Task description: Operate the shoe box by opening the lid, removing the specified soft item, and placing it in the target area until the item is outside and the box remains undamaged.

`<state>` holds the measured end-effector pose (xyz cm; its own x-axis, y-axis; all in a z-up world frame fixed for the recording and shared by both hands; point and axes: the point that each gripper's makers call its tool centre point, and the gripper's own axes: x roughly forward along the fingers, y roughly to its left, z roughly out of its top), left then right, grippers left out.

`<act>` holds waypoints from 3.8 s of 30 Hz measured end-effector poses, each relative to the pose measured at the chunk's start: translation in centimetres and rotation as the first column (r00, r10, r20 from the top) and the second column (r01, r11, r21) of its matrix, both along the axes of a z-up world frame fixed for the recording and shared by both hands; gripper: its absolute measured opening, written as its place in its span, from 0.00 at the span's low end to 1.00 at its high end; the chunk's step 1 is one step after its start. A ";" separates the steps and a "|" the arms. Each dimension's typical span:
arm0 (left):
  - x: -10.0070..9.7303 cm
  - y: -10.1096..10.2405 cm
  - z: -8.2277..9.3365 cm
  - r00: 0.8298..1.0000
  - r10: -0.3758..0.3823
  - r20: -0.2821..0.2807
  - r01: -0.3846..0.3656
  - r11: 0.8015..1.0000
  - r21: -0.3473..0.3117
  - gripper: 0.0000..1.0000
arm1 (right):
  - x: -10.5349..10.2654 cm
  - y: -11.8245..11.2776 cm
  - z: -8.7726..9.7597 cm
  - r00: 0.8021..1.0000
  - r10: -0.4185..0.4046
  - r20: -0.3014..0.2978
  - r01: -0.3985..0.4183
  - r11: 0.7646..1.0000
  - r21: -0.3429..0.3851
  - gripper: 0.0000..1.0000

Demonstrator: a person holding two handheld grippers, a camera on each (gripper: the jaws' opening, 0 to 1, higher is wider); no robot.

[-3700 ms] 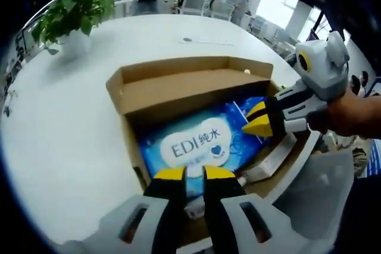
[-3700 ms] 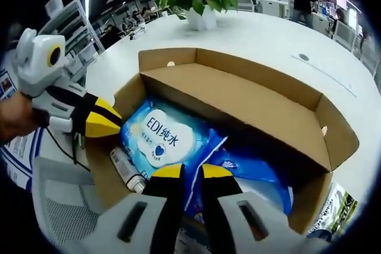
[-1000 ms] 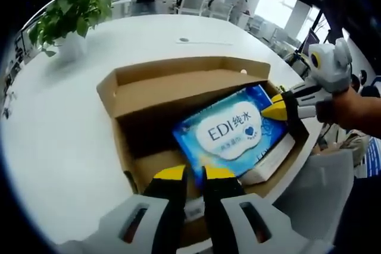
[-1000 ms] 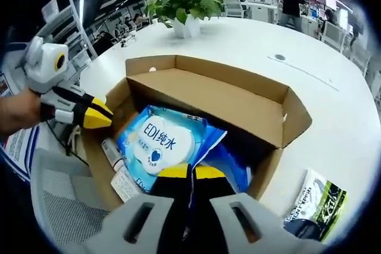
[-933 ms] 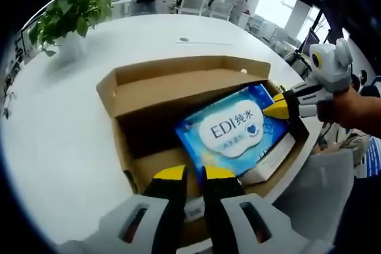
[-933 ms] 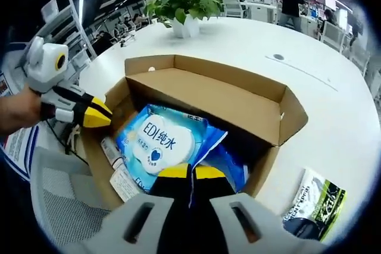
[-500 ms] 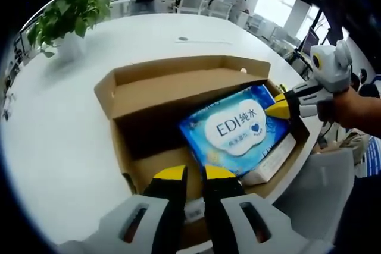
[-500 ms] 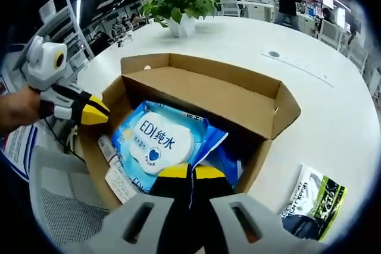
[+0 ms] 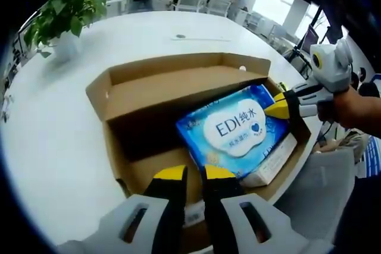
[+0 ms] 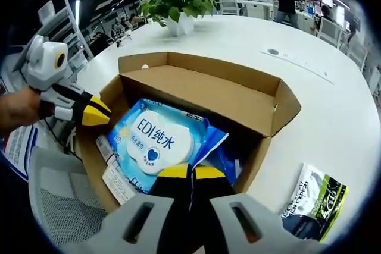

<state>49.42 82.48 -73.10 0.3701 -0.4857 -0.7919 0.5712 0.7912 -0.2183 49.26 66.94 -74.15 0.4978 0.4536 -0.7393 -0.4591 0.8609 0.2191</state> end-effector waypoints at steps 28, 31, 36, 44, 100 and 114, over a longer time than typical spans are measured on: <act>1.1 -1.8 -1.5 0.999 -0.038 -0.030 0.038 0.999 -0.003 0.07 | 0.3 -0.2 -0.4 1.000 -0.007 -0.013 0.007 1.000 0.010 0.00; 1.1 -2.0 -1.7 0.998 -0.042 -0.039 0.042 0.999 -0.004 0.07 | 0.3 -0.2 -0.4 1.000 -0.009 -0.013 0.009 1.000 0.011 0.00; 1.1 -2.3 -2.1 0.998 -0.046 -0.052 0.046 0.999 -0.007 0.08 | 0.3 -0.2 -0.4 1.000 -0.012 -0.012 0.012 1.000 0.014 0.00; 1.3 -2.4 -2.7 0.997 -0.046 -0.068 0.046 0.999 -0.006 0.09 | 0.4 -0.2 -0.6 1.000 -0.015 -0.012 0.016 1.000 0.021 0.00; 1.3 -2.2 -0.9 0.999 -0.041 -0.016 0.040 0.998 -0.041 0.00 | 0.6 0.2 0.9 0.999 -0.027 0.035 0.026 0.999 0.036 0.00; 0.8 -1.8 1.1 1.000 -0.027 0.005 0.027 0.998 -0.064 0.00 | 0.4 0.5 2.4 0.998 -0.027 0.060 0.025 0.999 0.038 0.00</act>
